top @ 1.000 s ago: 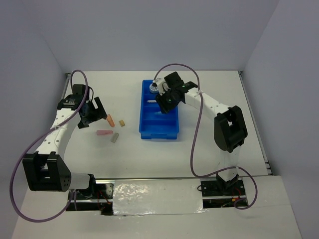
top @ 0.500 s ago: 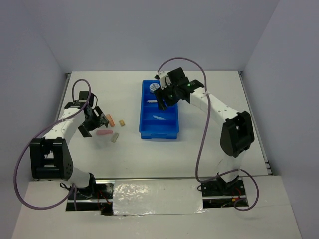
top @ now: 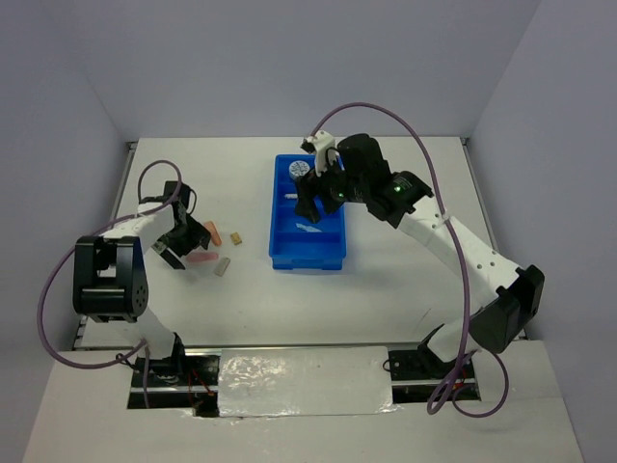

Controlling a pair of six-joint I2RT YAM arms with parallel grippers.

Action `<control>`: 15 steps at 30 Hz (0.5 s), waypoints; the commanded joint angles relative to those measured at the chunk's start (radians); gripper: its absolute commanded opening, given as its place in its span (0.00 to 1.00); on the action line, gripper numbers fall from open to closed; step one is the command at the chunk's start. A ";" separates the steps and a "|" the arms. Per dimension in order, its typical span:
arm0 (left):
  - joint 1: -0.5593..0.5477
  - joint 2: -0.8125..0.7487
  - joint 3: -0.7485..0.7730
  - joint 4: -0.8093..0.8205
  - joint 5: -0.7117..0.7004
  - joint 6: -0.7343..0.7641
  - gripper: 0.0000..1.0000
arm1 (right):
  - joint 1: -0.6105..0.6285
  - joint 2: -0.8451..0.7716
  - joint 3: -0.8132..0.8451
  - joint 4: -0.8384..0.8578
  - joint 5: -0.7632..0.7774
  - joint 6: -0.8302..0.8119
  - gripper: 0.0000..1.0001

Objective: Sort the stationery into containers
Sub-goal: Pick up the stationery from the center of the board.

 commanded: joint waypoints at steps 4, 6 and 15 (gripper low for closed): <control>-0.007 0.074 0.006 0.051 -0.026 -0.056 0.83 | 0.010 -0.083 -0.081 -0.039 0.025 -0.009 0.81; -0.005 0.090 -0.003 0.058 -0.026 -0.065 0.76 | 0.010 -0.103 -0.098 -0.039 0.031 -0.015 0.81; 0.001 -0.065 0.004 0.005 -0.127 -0.084 0.24 | 0.008 -0.126 -0.071 -0.081 0.067 -0.050 0.81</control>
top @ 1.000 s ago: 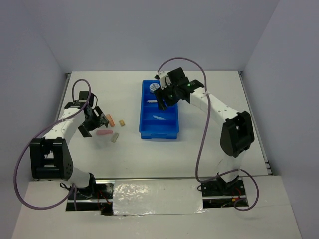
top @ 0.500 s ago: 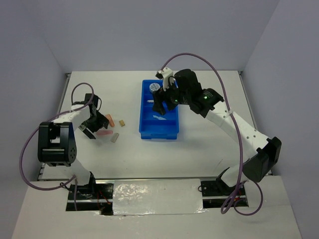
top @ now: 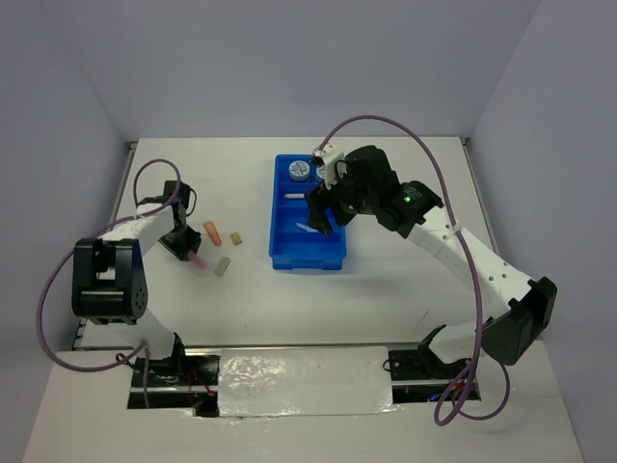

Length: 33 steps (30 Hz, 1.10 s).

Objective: Sort the stationery into containers
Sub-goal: Pick up the stationery from the center of the board, then place the stationery in the storage box.

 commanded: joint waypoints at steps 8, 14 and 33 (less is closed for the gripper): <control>-0.112 -0.357 0.081 0.031 0.005 -0.106 0.13 | 0.003 -0.055 0.037 -0.022 0.075 -0.046 0.81; -0.291 -0.240 0.206 0.141 0.085 -0.282 0.16 | 0.005 -0.064 0.049 -0.019 0.147 -0.022 0.81; -0.583 0.198 0.454 0.396 -0.016 -0.442 0.34 | -0.003 -0.265 -0.026 -0.085 0.239 0.018 0.83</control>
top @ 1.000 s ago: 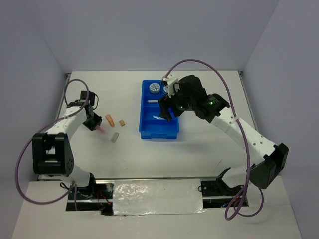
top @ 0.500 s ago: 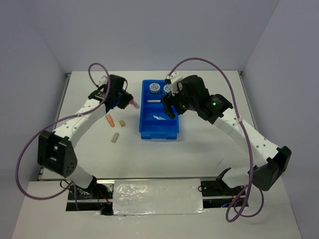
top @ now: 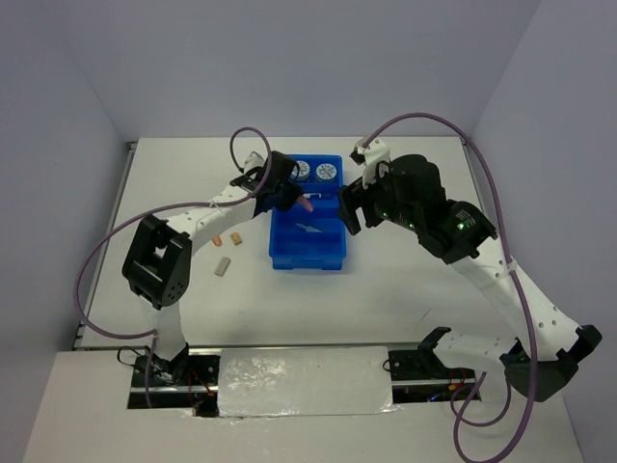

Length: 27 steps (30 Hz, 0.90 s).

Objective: Sort the stationery into containers
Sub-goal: Place the stationery in the storage box, then pick up the stationery from the center of the board.

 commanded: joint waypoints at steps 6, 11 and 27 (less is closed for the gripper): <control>-0.026 0.107 0.030 0.098 0.021 -0.032 0.51 | -0.002 -0.047 -0.023 -0.060 0.013 -0.012 0.83; -0.040 0.104 0.039 0.075 0.023 -0.031 0.76 | -0.002 -0.060 -0.025 -0.069 0.033 -0.029 0.84; 0.209 -0.275 0.059 -0.369 -0.260 0.395 0.99 | -0.002 -0.001 -0.006 -0.019 -0.001 -0.003 0.86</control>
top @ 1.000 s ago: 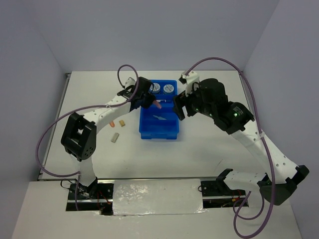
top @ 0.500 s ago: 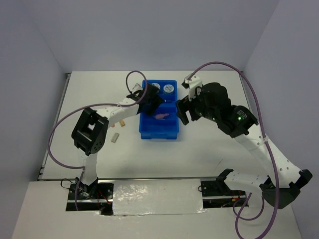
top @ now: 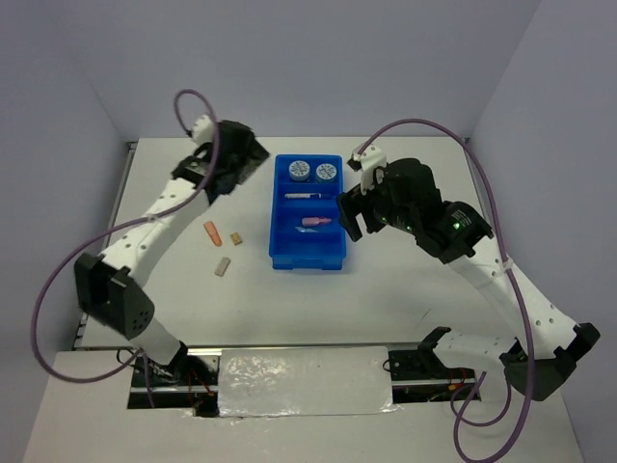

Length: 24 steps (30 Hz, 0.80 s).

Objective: Sort the stationery into containers
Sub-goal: Pick up the stationery from the center of the board.

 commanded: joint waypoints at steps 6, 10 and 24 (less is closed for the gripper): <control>0.307 0.133 -0.058 -0.229 0.117 0.379 0.97 | -0.004 0.043 0.037 0.021 -0.020 0.020 0.86; 0.314 0.220 -0.035 -0.277 0.086 0.412 0.97 | -0.004 0.067 0.050 0.010 -0.052 0.029 0.86; 0.360 0.242 -0.216 -0.114 0.139 0.445 0.92 | -0.002 0.099 0.037 0.018 -0.110 0.052 0.86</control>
